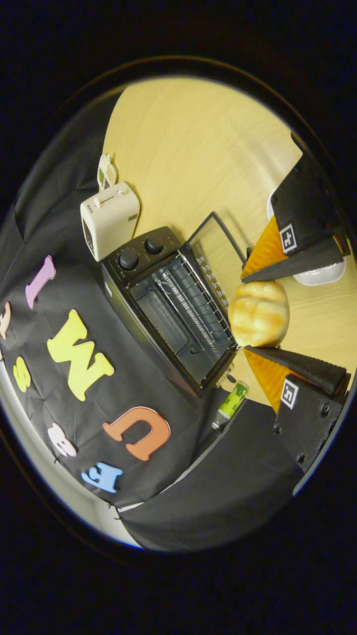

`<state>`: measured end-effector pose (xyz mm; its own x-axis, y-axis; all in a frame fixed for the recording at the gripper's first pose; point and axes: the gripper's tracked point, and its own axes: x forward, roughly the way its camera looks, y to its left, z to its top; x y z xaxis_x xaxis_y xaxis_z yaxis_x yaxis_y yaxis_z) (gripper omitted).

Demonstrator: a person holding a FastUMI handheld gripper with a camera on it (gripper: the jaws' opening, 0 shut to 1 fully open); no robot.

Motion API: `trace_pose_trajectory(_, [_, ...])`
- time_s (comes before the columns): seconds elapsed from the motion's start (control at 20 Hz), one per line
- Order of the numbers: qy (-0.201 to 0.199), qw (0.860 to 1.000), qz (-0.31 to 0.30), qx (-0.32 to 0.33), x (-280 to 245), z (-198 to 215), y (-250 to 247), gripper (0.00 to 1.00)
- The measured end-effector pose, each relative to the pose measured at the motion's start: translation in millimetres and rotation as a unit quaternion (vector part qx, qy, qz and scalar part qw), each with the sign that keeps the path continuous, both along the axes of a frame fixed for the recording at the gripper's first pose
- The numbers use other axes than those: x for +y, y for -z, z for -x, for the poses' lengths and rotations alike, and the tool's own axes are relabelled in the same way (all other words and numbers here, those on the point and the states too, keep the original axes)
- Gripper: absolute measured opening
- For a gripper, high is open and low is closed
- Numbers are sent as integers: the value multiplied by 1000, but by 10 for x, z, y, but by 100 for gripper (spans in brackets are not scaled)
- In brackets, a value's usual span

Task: Open the toaster oven, put the food inside, and close the toaster oven door.

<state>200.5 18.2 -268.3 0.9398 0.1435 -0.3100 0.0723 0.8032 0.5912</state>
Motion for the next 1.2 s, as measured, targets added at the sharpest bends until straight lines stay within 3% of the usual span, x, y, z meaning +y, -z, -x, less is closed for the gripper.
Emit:
trace_pose_trajectory(0.2, [14, 999, -36, -13, 7, -535, -51, 77])
trace_pose_trajectory(0.65, [36, 998, 36, -45, -22, -1496, -175, 78])
trace_pose_trajectory(0.95, [70, 995, 47, -44, -220, -1928, -89, 79])
trace_pose_trajectory(1.2, [51, 995, 68, -59, -144, -2124, -80, 82])
